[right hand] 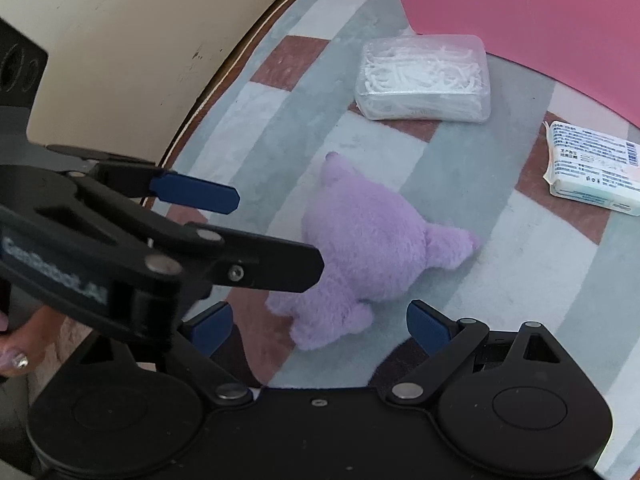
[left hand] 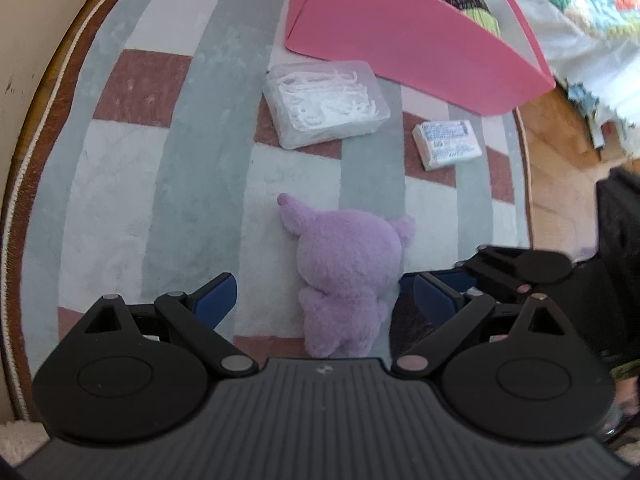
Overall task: Organize objects
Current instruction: 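Move the open left gripper down over the purple plush toy, then close the left gripper on the purple plush toy's head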
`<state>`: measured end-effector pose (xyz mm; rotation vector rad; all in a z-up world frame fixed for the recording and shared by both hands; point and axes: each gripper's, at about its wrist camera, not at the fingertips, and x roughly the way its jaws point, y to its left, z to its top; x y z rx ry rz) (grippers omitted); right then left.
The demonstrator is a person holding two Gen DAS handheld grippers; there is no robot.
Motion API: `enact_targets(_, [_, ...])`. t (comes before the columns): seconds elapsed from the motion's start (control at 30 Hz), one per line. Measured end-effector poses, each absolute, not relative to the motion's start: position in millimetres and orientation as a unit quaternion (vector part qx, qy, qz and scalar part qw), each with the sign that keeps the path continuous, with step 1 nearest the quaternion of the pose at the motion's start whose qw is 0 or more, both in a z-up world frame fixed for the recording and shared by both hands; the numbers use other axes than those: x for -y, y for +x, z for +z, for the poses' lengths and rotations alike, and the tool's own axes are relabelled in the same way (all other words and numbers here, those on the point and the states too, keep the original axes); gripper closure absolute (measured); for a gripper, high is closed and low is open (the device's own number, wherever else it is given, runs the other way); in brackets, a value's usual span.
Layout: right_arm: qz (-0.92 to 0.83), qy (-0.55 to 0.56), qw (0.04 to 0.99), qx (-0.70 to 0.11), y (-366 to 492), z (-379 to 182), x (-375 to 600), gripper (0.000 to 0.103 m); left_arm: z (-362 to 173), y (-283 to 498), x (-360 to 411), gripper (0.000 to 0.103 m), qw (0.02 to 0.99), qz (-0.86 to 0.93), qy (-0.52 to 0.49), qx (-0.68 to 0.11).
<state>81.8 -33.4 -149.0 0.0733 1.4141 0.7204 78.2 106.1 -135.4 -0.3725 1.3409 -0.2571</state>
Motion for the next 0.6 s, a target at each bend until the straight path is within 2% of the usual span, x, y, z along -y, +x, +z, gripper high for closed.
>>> enact_targets(0.1, [0.32,0.039,0.701,-0.636,82,-156,29,0.007,-137,79,-111,0.011,0.761,-0.116,-0.184,-0.611])
enact_targets(0.17, [0.318,0.042,0.701,-0.637,83,-161,27,0.007,-139,79,-112,0.016,0.761,-0.115,-0.185,-0.611])
enact_targets(0.3, [0.316,0.037,0.716,-0.622,82,-161,23,0.007,-149,80,-112,0.046,0.745,-0.131,-0.21,-0.619])
enact_targets(0.33, [0.314,0.031,0.722,-0.616,82,-160,22,0.009,-153,80,-111,0.053,0.739,-0.135,-0.219,-0.622])
enact_targets(0.37, [0.312,0.025,0.73,-0.608,81,-158,23,0.011,-156,80,-110,0.055,0.735,-0.139,-0.226,-0.624])
enact_targets(0.43, [0.306,-0.001,0.747,-0.59,79,-155,23,0.026,-161,79,-109,0.067,0.726,-0.148,-0.242,-0.626])
enact_targets(0.6, [0.304,-0.047,0.773,-0.554,76,-146,25,0.036,-161,78,-106,0.072,0.734,-0.149,-0.254,-0.612])
